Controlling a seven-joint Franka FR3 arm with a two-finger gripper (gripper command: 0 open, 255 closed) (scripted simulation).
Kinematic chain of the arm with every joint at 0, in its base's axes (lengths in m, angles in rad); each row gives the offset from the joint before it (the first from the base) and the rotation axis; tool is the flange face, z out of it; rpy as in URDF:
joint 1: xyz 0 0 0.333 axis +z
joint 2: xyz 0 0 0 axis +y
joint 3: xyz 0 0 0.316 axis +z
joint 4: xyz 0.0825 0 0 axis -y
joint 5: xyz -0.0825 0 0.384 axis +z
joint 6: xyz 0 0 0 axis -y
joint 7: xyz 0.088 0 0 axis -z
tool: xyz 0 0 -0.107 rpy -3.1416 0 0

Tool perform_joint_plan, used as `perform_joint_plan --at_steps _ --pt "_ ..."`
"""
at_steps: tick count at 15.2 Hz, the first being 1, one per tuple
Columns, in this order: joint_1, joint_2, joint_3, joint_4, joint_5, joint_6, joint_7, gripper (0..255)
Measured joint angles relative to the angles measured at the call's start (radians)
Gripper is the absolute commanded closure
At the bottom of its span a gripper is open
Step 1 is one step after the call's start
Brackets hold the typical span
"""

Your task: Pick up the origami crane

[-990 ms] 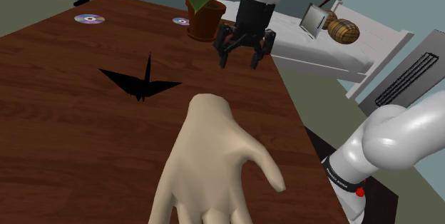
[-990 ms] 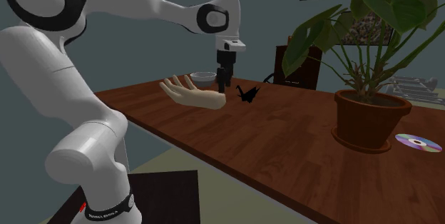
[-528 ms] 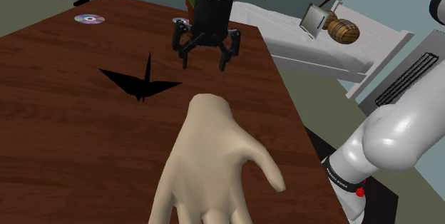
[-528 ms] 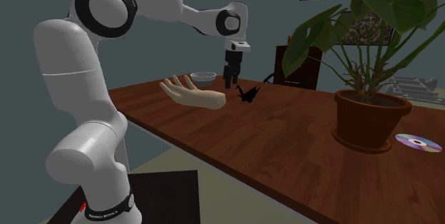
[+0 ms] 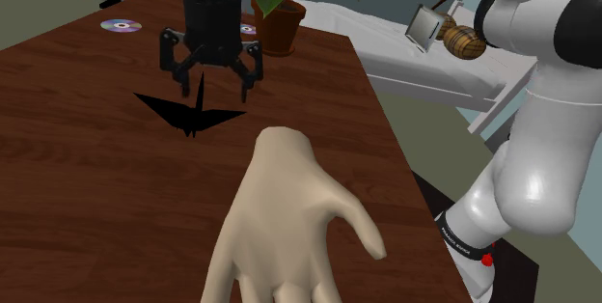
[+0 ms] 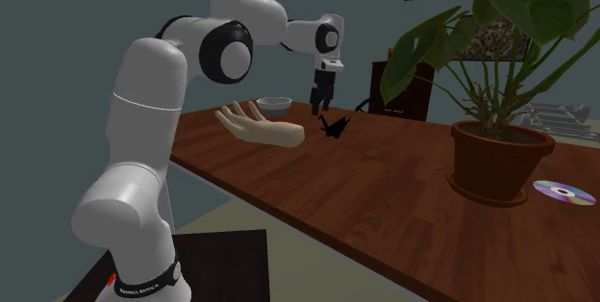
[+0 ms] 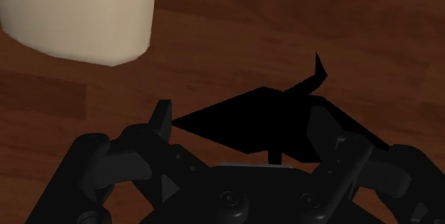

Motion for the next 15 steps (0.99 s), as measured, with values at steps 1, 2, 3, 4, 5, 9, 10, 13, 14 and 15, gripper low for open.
perform_joint_plan --at_steps 1,2,3,4,5,9,10,13,14,15 --pt "0.031 0.055 -0.006 0.074 -0.025 -0.027 0.029 0" --pt "0.071 0.118 -0.014 0.158 -0.052 -0.055 0.06 0" --pt "0.113 0.185 -0.026 0.258 -0.078 -0.093 0.084 0" --pt "0.135 0.22 -0.033 0.313 -0.09 -0.116 0.096 0" --pt "0.145 0.238 -0.037 0.332 -0.097 -0.119 0.103 0" --pt "0.138 0.244 -0.04 0.286 -0.098 -0.07 0.107 0" --pt "0.131 0.237 -0.039 0.262 -0.096 -0.054 0.107 0" --pt "0.122 0.233 -0.039 0.223 -0.095 -0.02 0.106 255" --pt "0.121 0.232 -0.039 0.22 -0.094 -0.017 0.106 255" --pt "0.121 0.231 -0.039 0.218 -0.094 -0.016 0.106 255"
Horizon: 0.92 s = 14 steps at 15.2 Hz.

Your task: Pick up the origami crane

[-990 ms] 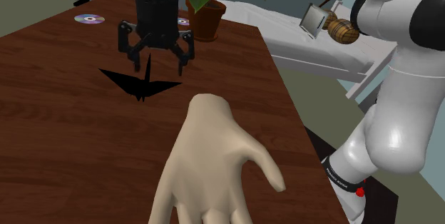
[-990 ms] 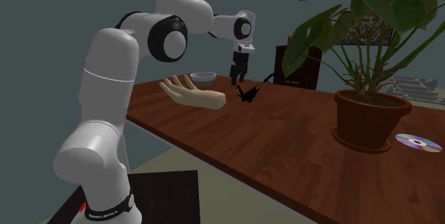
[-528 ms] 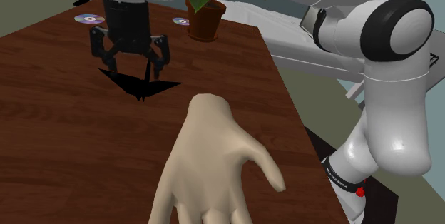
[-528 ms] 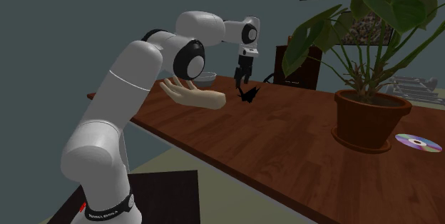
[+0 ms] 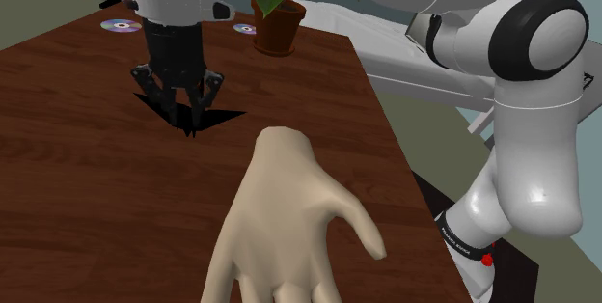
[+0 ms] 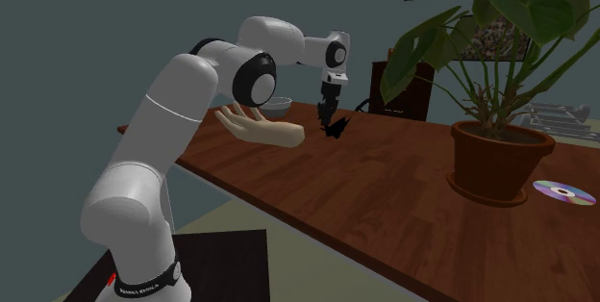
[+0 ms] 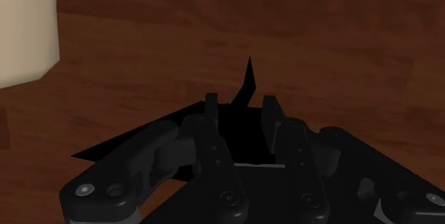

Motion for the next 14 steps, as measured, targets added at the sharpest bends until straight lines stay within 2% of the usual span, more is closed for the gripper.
perform_joint_plan --at_steps 8,14 --pt "0.0 0.0 0.0 0.0 0.0 0.001 0.0 255" --pt "0.019 0.01 0.0 0.086 -0.004 -0.073 0.0 255"
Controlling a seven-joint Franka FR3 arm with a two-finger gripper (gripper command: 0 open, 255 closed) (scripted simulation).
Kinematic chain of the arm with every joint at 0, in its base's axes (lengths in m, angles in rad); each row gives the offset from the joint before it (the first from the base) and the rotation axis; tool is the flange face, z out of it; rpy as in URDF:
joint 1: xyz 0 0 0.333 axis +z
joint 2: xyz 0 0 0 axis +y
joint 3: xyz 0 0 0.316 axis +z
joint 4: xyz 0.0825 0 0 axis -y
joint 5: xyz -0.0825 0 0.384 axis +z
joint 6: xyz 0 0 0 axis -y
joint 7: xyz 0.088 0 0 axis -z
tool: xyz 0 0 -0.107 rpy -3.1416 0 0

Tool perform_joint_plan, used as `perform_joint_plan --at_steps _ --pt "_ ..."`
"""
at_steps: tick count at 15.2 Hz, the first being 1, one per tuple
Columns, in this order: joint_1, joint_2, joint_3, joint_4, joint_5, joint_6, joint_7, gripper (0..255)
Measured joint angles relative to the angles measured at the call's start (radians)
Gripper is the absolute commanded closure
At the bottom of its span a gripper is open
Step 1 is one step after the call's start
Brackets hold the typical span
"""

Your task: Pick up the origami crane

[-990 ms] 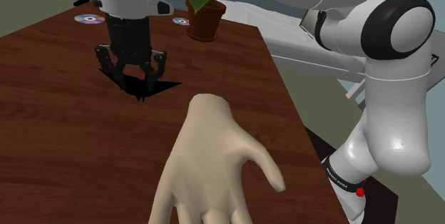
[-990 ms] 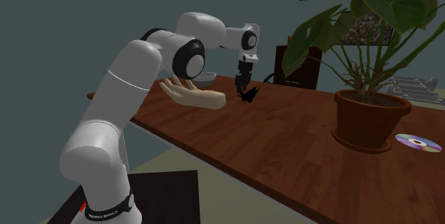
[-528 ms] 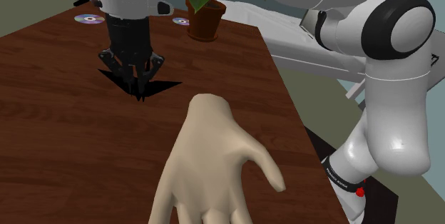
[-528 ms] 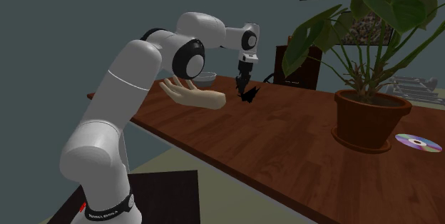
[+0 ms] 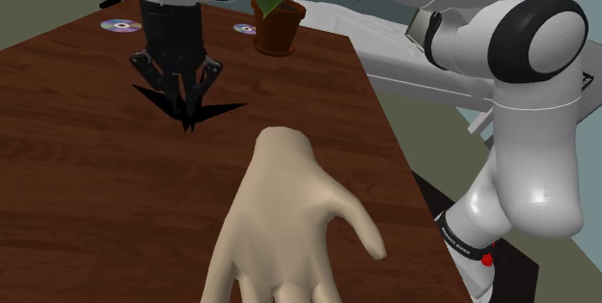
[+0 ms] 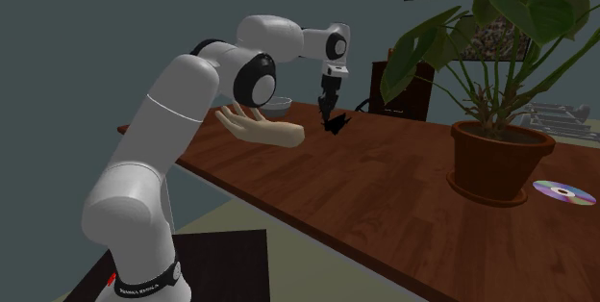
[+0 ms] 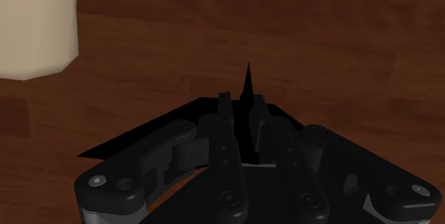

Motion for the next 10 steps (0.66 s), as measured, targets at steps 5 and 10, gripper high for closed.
perform_joint_plan --at_steps 5,10 --pt "0.035 0.031 -0.005 0.126 -0.012 -0.091 0.0 255" --pt "0.082 0.078 -0.015 0.278 -0.031 -0.19 -0.002 255"
